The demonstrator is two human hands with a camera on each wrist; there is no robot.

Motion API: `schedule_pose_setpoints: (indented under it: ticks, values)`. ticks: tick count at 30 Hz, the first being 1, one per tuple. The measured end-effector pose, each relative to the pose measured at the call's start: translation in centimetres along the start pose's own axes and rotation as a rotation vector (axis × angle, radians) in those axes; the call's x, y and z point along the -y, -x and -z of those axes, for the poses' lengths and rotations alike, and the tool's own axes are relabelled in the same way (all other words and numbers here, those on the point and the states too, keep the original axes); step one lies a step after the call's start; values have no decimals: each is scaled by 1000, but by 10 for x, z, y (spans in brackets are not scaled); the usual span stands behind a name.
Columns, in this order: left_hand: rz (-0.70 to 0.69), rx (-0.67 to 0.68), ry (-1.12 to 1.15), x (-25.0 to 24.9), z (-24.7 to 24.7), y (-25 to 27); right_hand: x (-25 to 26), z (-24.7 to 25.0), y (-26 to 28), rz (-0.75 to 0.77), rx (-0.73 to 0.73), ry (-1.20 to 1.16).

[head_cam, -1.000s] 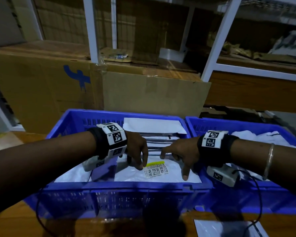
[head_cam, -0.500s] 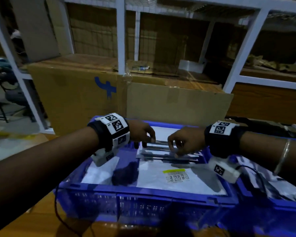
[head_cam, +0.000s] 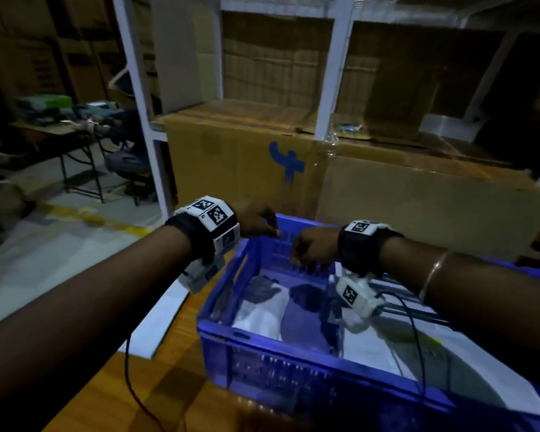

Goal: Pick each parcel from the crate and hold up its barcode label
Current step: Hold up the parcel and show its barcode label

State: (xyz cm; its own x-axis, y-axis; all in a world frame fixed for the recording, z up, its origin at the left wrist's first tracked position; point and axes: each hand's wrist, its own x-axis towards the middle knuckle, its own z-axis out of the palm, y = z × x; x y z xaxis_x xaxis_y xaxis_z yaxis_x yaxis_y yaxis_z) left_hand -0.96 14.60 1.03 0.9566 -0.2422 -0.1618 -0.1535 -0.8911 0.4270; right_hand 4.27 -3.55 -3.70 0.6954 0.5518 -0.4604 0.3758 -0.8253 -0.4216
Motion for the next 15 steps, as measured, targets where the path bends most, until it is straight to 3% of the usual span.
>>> schedule_pose_setpoints:
  ticks: [8,15]
  values:
    - [93,79,30,36,12,-7,6,-35,-71,-66,20,60]
    - [57,100,49,47,11,-22,-12,-54,-112,-134,12,215]
